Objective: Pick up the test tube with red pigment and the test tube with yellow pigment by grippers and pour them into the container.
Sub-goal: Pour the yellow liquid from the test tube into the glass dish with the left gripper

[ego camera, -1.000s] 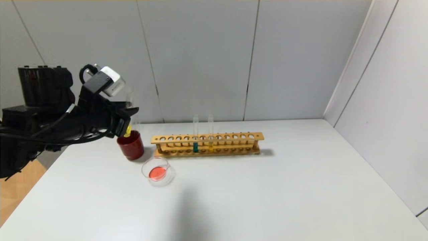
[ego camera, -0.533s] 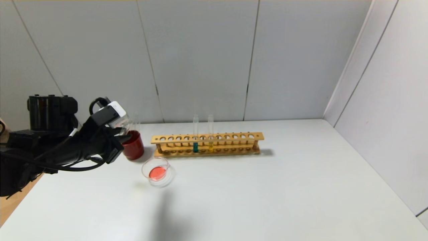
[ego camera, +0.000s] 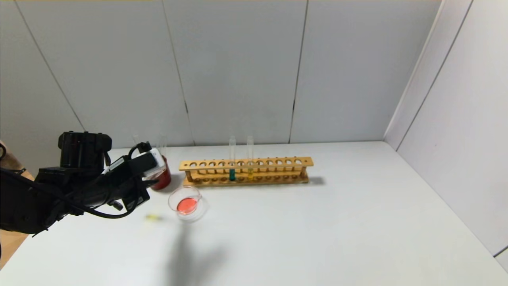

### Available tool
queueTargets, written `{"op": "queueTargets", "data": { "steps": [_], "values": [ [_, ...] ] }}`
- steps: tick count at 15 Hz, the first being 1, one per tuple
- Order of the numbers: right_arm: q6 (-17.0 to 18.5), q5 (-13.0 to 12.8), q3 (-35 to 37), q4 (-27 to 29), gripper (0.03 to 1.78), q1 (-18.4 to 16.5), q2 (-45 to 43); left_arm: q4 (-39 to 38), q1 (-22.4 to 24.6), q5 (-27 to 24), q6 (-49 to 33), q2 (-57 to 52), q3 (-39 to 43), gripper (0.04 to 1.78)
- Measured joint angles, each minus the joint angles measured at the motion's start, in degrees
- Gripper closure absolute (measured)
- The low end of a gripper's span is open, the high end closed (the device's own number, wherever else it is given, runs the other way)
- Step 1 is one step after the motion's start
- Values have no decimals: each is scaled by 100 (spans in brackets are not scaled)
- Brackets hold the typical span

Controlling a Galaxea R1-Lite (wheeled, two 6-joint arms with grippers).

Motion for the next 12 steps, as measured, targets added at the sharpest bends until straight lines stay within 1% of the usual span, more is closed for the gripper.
{"op": "queueTargets", "data": {
  "steps": [4,6,9,12],
  "values": [
    [0,0,0,0,6,0,0,6,66,61,973,174,-124,151],
    [0,-2,0,2,6,0,0,12,116,218,1541,246,-222,151],
    [0,-2,0,0,6,0,0,15,126,372,1982,369,-312,151],
    [0,0,0,2,6,0,0,28,137,651,2542,455,-384,151]
  ]
}}
